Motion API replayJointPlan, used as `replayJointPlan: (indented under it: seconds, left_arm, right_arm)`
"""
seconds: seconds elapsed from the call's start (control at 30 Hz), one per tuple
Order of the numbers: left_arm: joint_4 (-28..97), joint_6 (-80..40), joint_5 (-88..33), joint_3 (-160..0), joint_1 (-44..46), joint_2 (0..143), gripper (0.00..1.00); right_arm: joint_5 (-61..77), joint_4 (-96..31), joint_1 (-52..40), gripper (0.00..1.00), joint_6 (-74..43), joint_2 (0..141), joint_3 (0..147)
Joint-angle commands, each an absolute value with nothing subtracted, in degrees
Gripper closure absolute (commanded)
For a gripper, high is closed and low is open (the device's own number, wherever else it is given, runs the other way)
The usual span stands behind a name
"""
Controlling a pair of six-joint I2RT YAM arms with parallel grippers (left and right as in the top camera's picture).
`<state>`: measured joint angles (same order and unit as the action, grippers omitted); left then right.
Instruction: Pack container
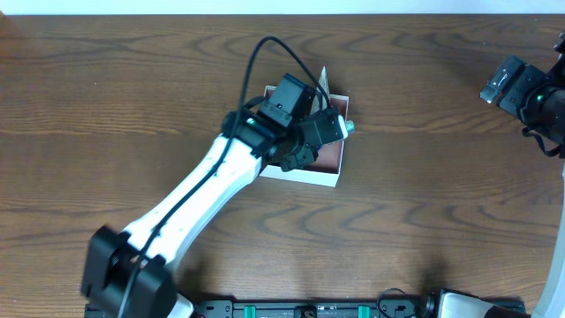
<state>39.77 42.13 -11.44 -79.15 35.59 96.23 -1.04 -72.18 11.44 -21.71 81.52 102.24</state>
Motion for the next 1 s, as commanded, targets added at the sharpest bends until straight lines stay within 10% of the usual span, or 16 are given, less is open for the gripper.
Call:
replayJointPlan:
  seconds: [0.0, 0.03, 0.1, 0.2, 0.97]
  left_arm:
    - [39.5, 43.7, -10.3, -78.9, 35.6, 100.5, 0.76]
    - [39.5, 43.6, -9.0, -78.9, 35.6, 101.2, 0.71]
    - [39.1, 42.1, -5.5, -79.0, 35.6, 101.4, 0.23]
    - [39.0, 38.6, -1.2, -80.0, 35.6, 100.1, 0.02]
    - [51.7, -7.7, 14.8, -80.7, 19.3, 64.6, 0.02]
  right_arm:
    - [-1.1, -72.2, 11.9, 0.01, -22.2, 81.4, 102.3]
    - [-1.1, -72.2, 11.9, 0.01, -22.2, 81.4, 102.3]
    - [-1.1, -72.2, 11.9, 0.01, -22.2, 81.4, 102.3]
    - [-1.1, -72.2, 11.9, 0.01, -22.2, 81.4, 102.3]
    - [-1.1, -72.2, 11.9, 0.01, -22.3, 81.4, 102.3]
